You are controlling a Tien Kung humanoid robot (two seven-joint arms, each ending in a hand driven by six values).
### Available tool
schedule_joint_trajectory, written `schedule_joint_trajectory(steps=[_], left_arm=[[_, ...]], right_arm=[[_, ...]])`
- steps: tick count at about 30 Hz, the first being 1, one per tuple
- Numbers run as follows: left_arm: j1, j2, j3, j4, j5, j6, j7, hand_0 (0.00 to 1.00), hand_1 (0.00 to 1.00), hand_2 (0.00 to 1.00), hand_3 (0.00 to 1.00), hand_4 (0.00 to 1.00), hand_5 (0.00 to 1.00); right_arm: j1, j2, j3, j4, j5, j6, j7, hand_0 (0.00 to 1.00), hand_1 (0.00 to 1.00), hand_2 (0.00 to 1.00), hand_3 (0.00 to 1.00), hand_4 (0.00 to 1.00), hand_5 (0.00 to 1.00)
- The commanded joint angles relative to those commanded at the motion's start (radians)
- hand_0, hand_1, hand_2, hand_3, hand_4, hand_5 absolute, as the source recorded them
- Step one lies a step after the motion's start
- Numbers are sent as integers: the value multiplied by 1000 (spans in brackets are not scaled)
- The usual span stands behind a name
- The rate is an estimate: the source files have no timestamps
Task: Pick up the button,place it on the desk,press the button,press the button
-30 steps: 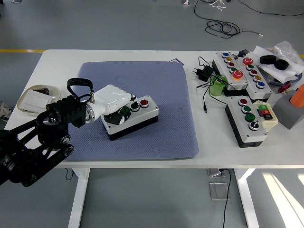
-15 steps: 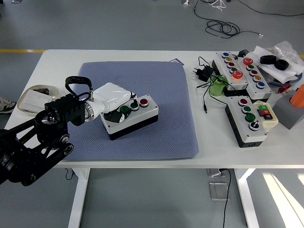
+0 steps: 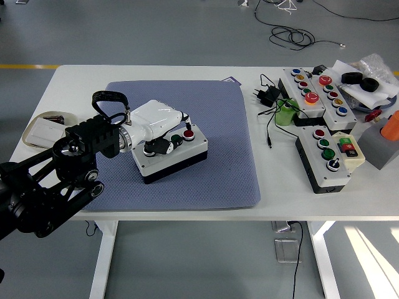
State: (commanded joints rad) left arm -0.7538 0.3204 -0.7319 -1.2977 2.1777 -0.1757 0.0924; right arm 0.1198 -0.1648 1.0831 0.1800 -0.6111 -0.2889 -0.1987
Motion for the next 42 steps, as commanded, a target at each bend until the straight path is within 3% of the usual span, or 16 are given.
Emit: schedule_joint_trajectory(steps=[23, 42], left_arm=[[-19, -20, 22, 77, -26, -1, 2, 37, 89, 118, 694, 505, 226], [-20, -36, 55, 76, -41, 13, 0, 34, 87, 119, 701, 510, 255]], right_arm=[[10, -1, 2, 0, -9, 1, -2, 787, 797, 817, 751, 412, 479], [1, 1, -5, 0, -8, 1, -6, 787, 797, 817, 751, 412, 479]])
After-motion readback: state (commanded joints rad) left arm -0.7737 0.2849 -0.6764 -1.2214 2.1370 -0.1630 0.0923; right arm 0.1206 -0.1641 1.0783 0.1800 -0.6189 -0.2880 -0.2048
